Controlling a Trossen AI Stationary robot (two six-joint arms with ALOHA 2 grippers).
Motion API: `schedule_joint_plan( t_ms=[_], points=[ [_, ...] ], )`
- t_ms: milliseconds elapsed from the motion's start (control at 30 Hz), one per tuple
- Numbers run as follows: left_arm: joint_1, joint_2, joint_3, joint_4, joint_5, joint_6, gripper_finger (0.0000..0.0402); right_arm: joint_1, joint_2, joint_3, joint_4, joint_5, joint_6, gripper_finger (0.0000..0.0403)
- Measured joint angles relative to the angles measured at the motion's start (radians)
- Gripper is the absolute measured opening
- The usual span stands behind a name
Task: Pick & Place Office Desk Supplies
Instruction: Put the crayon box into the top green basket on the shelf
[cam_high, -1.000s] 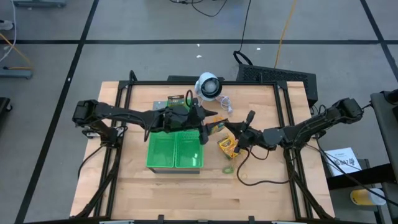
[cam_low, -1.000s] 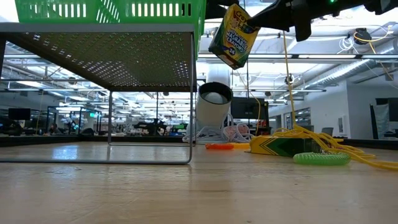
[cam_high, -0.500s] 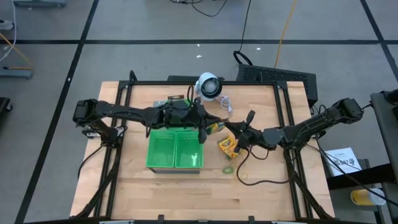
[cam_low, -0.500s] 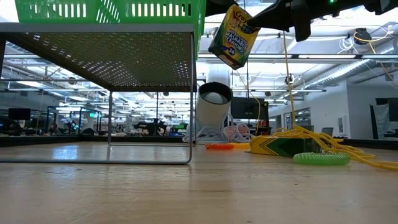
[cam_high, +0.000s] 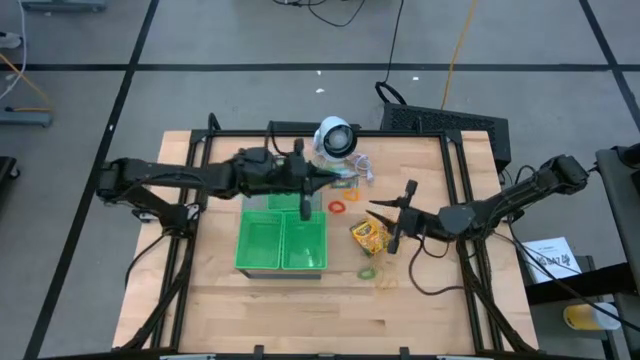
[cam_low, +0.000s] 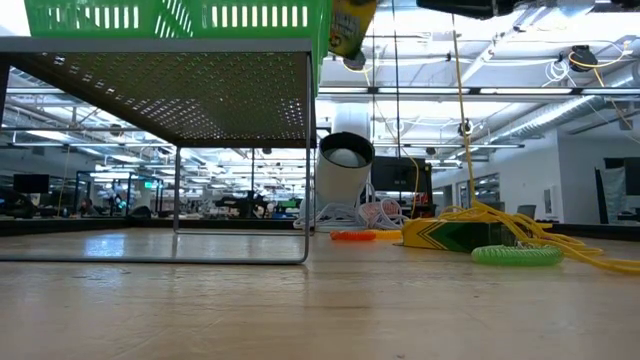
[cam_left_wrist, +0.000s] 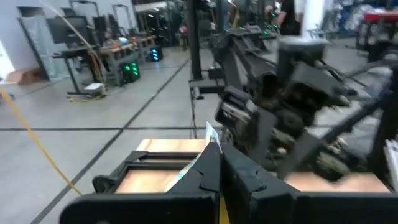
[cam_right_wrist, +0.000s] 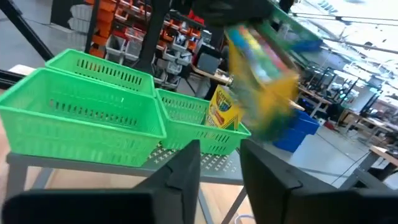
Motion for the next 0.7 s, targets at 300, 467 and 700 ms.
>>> schedule_joint_plan(
  t_ms=[300,467,700],
  points=[
    [-0.006,-0.144,-0.001,-0.187,0.004,0.007,0.0001,0.027,-0.09,0.0,-0.103,0.001,0.03,0.0145],
    [-0.016,-0.216,-0.029,-0.19,0.008,-0.003,0.0001,0.027,-0.101,0.0,-0.144,0.002,0.053,0.0142],
    [-0.012,-0.343,-0.199,-0.048,0.005,-0.005,0.0001,0.027,-0.101,-0.001,-0.161,0.002,0.056,0.0135]
  ],
)
